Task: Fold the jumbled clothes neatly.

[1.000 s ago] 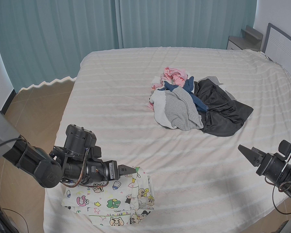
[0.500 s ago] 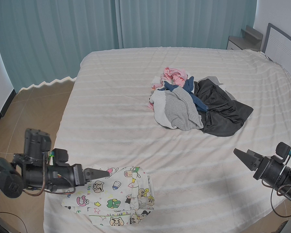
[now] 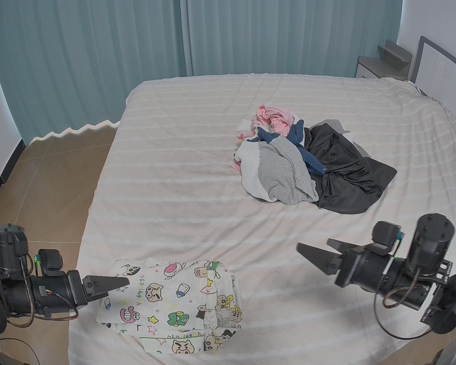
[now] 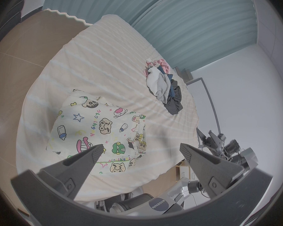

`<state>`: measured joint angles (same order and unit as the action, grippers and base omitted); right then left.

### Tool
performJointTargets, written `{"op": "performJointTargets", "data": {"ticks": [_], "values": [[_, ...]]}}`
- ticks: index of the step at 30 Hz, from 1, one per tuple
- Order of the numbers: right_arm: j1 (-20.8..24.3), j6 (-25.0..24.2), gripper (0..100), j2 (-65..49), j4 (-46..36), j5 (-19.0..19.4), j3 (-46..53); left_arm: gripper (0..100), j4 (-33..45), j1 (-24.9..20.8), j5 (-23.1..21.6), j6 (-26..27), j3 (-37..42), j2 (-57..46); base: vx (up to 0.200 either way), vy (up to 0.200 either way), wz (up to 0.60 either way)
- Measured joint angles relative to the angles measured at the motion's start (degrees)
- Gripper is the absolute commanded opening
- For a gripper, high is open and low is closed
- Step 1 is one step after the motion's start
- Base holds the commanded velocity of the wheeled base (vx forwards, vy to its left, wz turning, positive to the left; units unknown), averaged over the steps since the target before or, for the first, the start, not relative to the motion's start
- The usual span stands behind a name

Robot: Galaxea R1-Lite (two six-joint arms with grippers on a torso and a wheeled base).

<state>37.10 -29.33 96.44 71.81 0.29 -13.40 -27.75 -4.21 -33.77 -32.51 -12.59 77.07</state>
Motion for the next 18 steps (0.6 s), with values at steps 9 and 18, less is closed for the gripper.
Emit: {"op": "performJointTargets", "data": {"ticks": [9, 18], "values": [[5.71, -0.48, 100, 15.24, -7.5, 0.13, -19.32, 100, -3.91, 3.24, -3.75, -0.02, 4.16, -2.21, -0.111, 0.0, 0.0], [8.57, -5.49, 100, 26.27, -20.18, 1.21, -35.36, 100, -11.56, 9.22, -7.86, -0.02, 5.18, 3.91, 0.0, 0.0, 0.0]]}}
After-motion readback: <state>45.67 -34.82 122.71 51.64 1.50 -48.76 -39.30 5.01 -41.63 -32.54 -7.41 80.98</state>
